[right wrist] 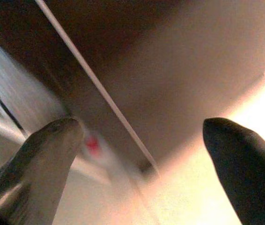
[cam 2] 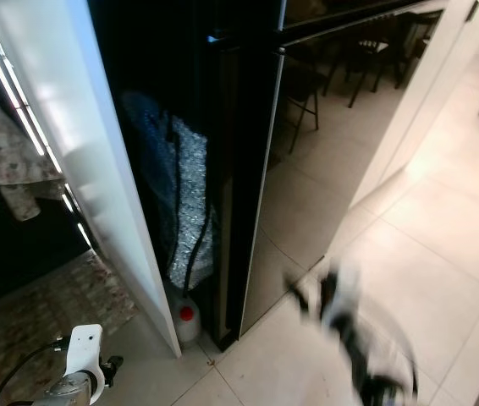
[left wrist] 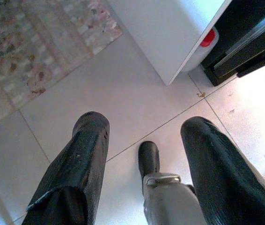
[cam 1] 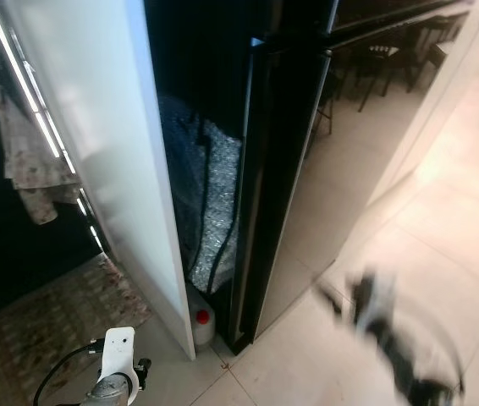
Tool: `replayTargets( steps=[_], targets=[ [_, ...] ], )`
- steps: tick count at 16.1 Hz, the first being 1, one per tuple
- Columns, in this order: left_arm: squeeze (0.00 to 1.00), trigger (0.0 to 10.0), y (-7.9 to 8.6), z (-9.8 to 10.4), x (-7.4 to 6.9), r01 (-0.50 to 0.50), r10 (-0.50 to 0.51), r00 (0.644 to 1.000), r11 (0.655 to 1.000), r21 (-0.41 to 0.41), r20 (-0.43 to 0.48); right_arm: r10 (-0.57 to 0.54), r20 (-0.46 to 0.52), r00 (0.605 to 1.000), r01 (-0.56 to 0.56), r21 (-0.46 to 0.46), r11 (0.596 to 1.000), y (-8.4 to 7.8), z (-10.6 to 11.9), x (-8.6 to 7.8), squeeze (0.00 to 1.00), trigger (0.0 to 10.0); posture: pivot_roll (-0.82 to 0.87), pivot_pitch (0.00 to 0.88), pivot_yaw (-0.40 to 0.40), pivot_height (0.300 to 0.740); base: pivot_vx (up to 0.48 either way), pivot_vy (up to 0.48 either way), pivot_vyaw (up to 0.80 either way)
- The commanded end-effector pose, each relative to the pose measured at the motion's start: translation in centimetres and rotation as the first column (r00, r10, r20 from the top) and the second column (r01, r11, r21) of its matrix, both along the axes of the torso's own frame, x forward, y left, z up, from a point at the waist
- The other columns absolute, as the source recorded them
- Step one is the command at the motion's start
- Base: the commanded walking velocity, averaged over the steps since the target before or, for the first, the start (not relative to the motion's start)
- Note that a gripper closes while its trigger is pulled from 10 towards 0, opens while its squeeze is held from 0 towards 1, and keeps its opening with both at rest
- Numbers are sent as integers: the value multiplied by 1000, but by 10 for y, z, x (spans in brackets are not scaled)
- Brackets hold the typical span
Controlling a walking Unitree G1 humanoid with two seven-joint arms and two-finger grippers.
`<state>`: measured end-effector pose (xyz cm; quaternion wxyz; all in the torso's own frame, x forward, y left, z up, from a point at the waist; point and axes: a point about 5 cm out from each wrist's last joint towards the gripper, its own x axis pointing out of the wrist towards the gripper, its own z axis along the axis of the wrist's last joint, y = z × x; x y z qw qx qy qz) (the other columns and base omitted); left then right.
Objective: Restocking fridge
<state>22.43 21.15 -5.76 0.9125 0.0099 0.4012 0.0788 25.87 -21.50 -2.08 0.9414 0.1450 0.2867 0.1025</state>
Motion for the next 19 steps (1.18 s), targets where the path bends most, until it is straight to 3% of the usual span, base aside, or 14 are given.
replayTargets(
  steps=[1, 2, 4, 10, 14, 15, 17, 19],
  targets=[
    [0, 10000, 1, -2, -2, 0, 1, 1000, 1000, 9, -18, -18, -43, 999, 15, -56, 998, 0, -4, -1, 0, 10000, -68, 0, -41, 740, 0, 0, 0],
    [0, 10000, 1, -2, -3, 1, -1, 1000, 1000, 15, -24, -81, -195, 977, 60, -114, 992, 3, -30, -30, 0, 10000, -62, 0, -37, 740, 0, 0, 0],
    [0, 10000, 1, -2, -3, 7, -6, 1000, 1000, 21, -30, -110, -301, 947, 51, -198, 979, 8, -48, -56, 0, 10000, -53, 0, -37, 740, 0, 0, 0],
    [0, 10000, -1, -4, -5, 15, -14, 999, 1000, 7, -42, -133, -320, 938, 73, -193, 978, 21, -57, -68, 0, 10000, -47, 0, -50, 740, 0, 0, 0],
    [0, 10000, -1, -4, -5, 27, -26, 998, 1000, 15, -50, -31, -304, 952, -37, -214, 976, 29, -56, -65, 0, 10000, -51, 0, -54, 740, 0, -144, 200],
    [0, 10000, -1, -4, -4, 19, -18, 999, 1000, 20, -47, -6, -315, 949, -72, -237, 969, 30, -58, -69, 0, 10000, -49, 0, -56, 740, 0, -319, 800],
    [0, 10000, -1, -3, -4, 21, -20, 999, 1000, 20, -46, -50, -331, 942, -27, -224, 974, 30, -62, -75, 0, 10000, -46, 0, -57, 740, 0, -317, 231],
    [0, 10000, -1, -3, -3, 22, -21, 999, 999, 22, -47, -6, -370, 929, -82, -222, 972, 34, -68, -90, 0, 10000, -43, 0, -57, 740, 0, -330, 0]
  ],
)
